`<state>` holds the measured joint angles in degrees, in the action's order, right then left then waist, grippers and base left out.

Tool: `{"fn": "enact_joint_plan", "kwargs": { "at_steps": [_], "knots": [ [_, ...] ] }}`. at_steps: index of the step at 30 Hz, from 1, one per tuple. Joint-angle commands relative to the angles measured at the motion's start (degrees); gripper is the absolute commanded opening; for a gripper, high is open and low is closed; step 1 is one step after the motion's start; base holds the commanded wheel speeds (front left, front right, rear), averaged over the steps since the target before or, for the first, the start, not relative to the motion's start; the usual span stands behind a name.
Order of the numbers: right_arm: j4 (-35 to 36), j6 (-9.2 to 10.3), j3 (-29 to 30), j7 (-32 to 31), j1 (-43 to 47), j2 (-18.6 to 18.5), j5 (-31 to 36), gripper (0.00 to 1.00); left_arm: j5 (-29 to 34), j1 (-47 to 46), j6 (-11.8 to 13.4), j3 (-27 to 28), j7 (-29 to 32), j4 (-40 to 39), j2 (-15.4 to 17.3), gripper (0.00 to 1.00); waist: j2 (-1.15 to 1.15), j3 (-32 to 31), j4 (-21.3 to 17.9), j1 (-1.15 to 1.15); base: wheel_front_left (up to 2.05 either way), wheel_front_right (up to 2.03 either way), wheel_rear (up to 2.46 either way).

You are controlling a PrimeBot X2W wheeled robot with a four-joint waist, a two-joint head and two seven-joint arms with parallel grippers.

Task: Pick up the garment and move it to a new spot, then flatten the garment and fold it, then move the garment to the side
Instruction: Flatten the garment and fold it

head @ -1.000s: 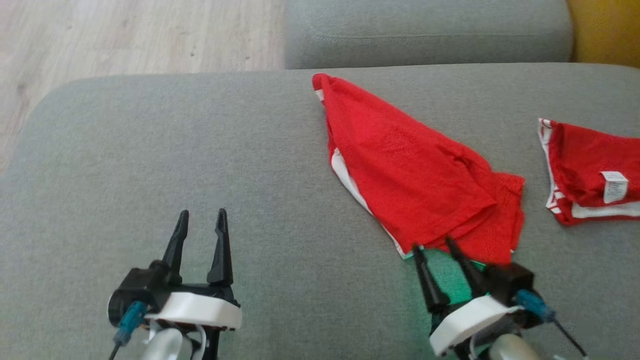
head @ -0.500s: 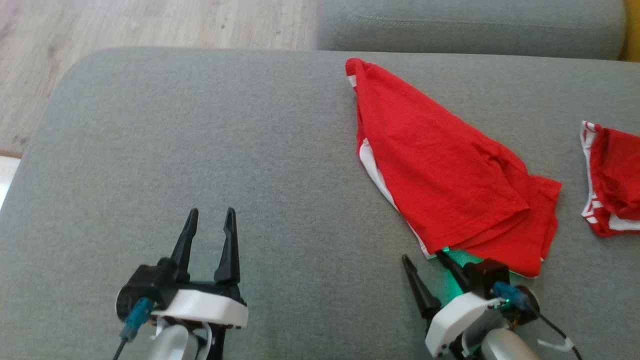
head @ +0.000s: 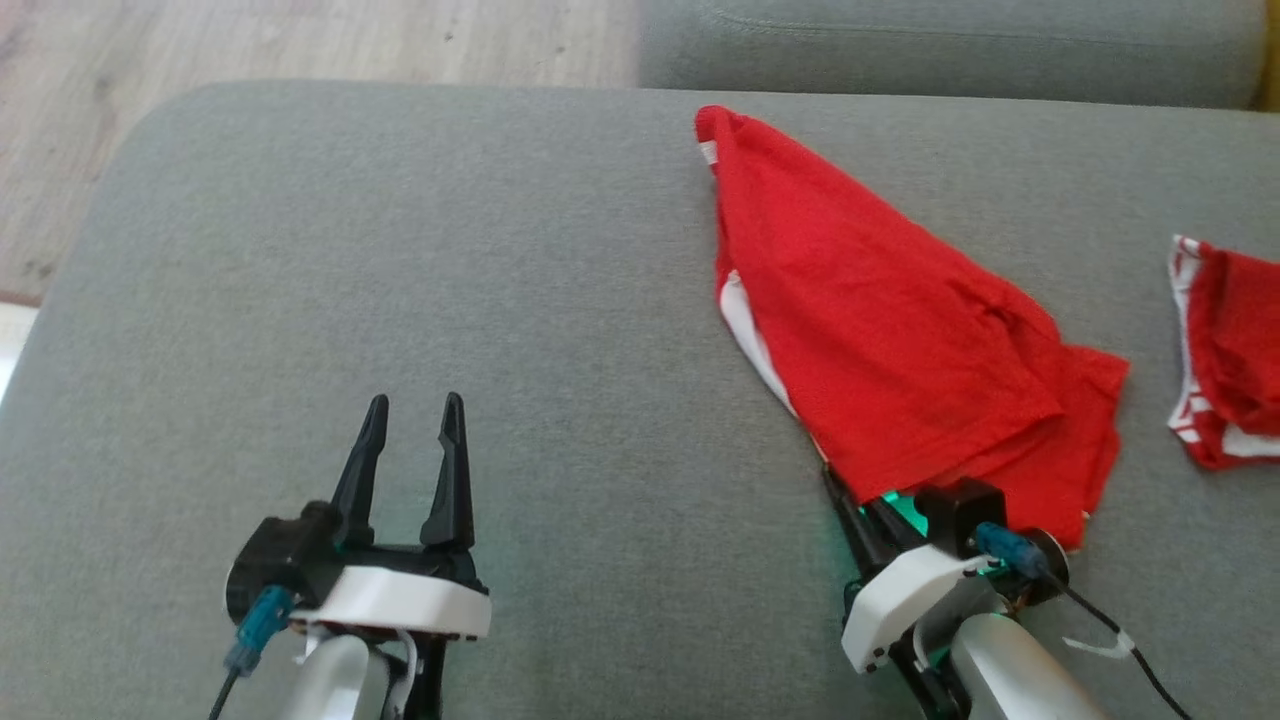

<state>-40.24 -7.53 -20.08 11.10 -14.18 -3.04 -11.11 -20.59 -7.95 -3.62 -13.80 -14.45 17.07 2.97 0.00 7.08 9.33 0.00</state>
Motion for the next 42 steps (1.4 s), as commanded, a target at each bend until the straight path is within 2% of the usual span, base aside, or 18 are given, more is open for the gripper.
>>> {"fn": "enact_joint_plan", "kwargs": {
  "at_steps": [1, 7, 13, 19, 23, 26, 33, 39, 42],
  "knots": [
    [1.29, 0.04, -1.38, 1.43, -1.88, 0.15, -0.97, 0.0, 0.83, -1.56, -0.5, 2.33, -0.54, -1.33, 0.06, 1.0, 0.0, -0.57, -1.63, 0.0, 0.0, 0.0, 0.0],
    [5.56, 0.04, 1.7, 3.11, -1.76, -0.14, -6.15, 0.0, 1.73, -2.16, -0.88, 3.62, -0.54, -1.56, -0.01, 1.0, 0.0, -1.55, -5.31, 0.0, 0.0, 0.0, 0.0],
    [12.2, 0.04, 6.83, 3.43, -0.37, -3.73, -10.89, 0.0, 2.07, -1.53, -1.3, 4.17, -0.54, -1.55, -0.06, 1.0, 0.0, -1.99, -9.2, 0.0, 0.0, 0.0, 0.0],
    [16.1, 0.04, 13.67, 0.42, 0.86, -7.59, -12.64, 0.0, 1.99, -1.96, -1.51, 3.78, -0.55, -1.48, -0.08, 1.0, 0.0, -1.6, -11.48, 0.0, 0.0, 0.0, 0.0],
    [17.16, 0.04, 16.7, -2.3, 1.92, -8.58, -12.07, 0.0, 2.05, -2.71, -1.73, 3.36, -0.55, -1.33, -0.08, 1.0, 0.0, -1.25, -12.16, 0.0, 0.0, 0.0, 0.0],
    [18.64, 0.04, 16.98, -3.52, 2.79, -8.34, -11.65, 0.0, 2.84, -3.18, -2.12, 2.93, -0.55, -0.92, -0.09, 1.0, 0.0, -1.0, -12.69, 0.0, 0.0, 0.0, 0.0],
    [21.53, 0.04, 13.16, -4.2, 5.5, -6.44, -12.2, 0.0, 4.4, -5.37, -3.06, 1.97, -0.55, 0.73, 0.85, 1.0, 0.0, -1.25, -14.52, 0.0, 0.0, 0.0, 0.0],
    [20.26, 0.04, 11.79, -3.34, 4.57, -7.04, -11.0, 0.0, 4.09, -6.03, -3.28, 1.94, -0.55, 1.34, 0.69, 1.0, 0.0, -1.88, -14.8, 0.0, 0.0, 0.0, 0.0],
    [19.63, 0.04, 11.55, -3.32, 1.35, -8.77, -10.14, 0.0, 3.47, -5.69, -3.39, 1.02, -0.55, 1.48, 0.38, 1.0, 0.0, -2.13, -13.52, 0.0, 0.0, 0.0, 0.0]
  ]
}}
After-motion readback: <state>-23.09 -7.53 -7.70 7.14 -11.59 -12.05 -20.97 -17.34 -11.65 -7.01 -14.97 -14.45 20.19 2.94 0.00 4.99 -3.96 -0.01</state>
